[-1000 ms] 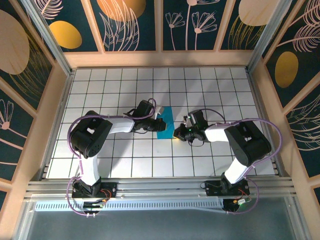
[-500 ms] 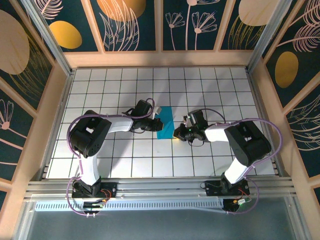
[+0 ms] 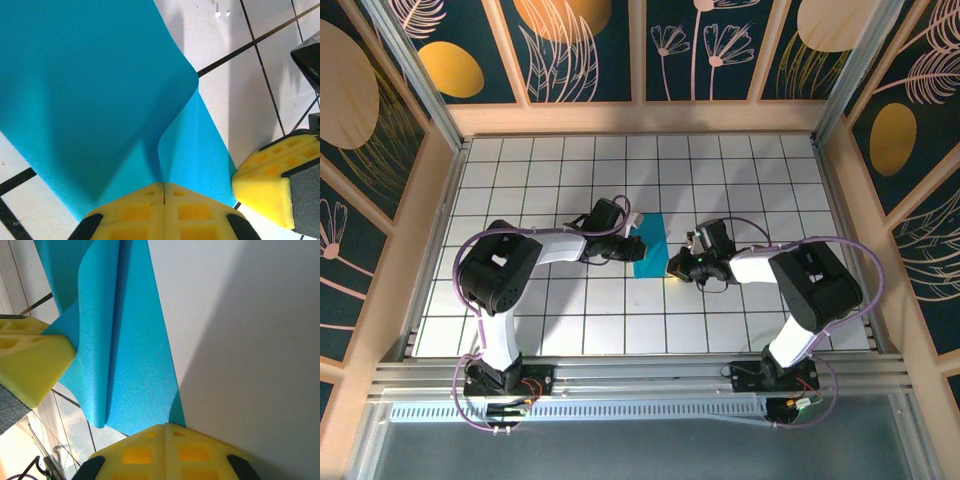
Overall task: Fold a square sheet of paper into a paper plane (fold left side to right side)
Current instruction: Fold the triangle a second time at the center of the table.
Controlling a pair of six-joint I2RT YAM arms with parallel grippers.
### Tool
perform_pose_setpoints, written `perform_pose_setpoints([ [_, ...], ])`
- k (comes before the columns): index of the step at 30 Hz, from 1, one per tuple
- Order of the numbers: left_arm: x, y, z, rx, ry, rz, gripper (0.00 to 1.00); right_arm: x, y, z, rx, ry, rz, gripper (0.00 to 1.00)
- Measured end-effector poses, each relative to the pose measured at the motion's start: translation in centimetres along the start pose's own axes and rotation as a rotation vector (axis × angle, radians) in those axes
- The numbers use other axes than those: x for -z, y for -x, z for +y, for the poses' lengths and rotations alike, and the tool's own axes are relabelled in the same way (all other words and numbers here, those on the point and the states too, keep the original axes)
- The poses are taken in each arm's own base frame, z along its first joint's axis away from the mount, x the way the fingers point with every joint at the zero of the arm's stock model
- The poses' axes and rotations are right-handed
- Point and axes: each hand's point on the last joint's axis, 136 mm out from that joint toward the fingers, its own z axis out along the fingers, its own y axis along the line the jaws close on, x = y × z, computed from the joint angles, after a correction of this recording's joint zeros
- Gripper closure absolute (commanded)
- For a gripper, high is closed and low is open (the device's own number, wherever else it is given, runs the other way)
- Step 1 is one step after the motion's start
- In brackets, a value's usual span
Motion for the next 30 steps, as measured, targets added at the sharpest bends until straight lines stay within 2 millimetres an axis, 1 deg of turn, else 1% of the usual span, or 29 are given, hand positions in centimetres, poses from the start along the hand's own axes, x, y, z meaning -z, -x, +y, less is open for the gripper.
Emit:
perform_pose_setpoints([
  [8, 0.09, 0.4, 0.19, -0.018, 0.022, -0.006, 1.0, 0.0, 0.0, 0.0, 0.0, 0.0, 0.0, 1.0],
  [16, 0.13, 0.38, 0.66, -0.033, 0.049, -0.005, 1.0, 0.0, 0.0, 0.0, 0.0, 0.0, 0.0, 1.0],
  [21, 0.15, 0.38, 0.73, -0.036, 0.054, -0.003, 1.0, 0.0, 0.0, 0.0, 0.0, 0.0, 0.0, 1.0],
  [30, 0.25, 1.05, 0.51, -0.041, 0.056, -0.016, 1.0, 0.0, 0.0, 0.0, 0.0, 0.0, 0.0, 1.0],
])
